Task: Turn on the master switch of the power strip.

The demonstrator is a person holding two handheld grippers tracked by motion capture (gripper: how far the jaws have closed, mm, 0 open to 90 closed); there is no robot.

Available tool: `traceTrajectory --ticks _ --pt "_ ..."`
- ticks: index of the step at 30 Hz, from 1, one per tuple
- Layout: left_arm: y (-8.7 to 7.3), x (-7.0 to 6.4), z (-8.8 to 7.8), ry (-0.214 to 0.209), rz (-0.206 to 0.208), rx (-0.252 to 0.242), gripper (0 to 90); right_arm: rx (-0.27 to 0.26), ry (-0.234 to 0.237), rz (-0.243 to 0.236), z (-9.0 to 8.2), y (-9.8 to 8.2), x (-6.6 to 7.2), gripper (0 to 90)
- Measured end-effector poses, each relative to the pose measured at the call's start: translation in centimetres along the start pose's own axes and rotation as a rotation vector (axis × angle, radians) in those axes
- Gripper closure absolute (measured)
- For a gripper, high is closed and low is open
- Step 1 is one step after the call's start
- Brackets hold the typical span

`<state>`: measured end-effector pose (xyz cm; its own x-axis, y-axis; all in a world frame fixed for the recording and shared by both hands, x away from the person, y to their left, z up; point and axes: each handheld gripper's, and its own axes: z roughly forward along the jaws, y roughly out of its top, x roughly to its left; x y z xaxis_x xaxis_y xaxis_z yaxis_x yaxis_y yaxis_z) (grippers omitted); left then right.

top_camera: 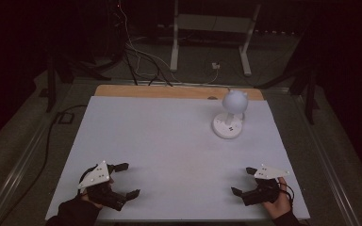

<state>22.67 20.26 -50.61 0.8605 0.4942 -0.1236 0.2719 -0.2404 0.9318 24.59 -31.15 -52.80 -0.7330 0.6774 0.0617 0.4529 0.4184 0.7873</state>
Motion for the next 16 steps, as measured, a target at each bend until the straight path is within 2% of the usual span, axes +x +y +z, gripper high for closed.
traceTrajectory --ticks 5,16 --pt "-0.01 0.01 0.03 0.001 -0.004 0.001 0.2 -0.027 0.022 0.006 -0.21 0.14 0.19 0.0" --pt "-0.02 0.06 0.08 0.000 -0.008 0.001 0.2 -0.033 0.017 0.018 -0.24 0.10 0.00 0.0"
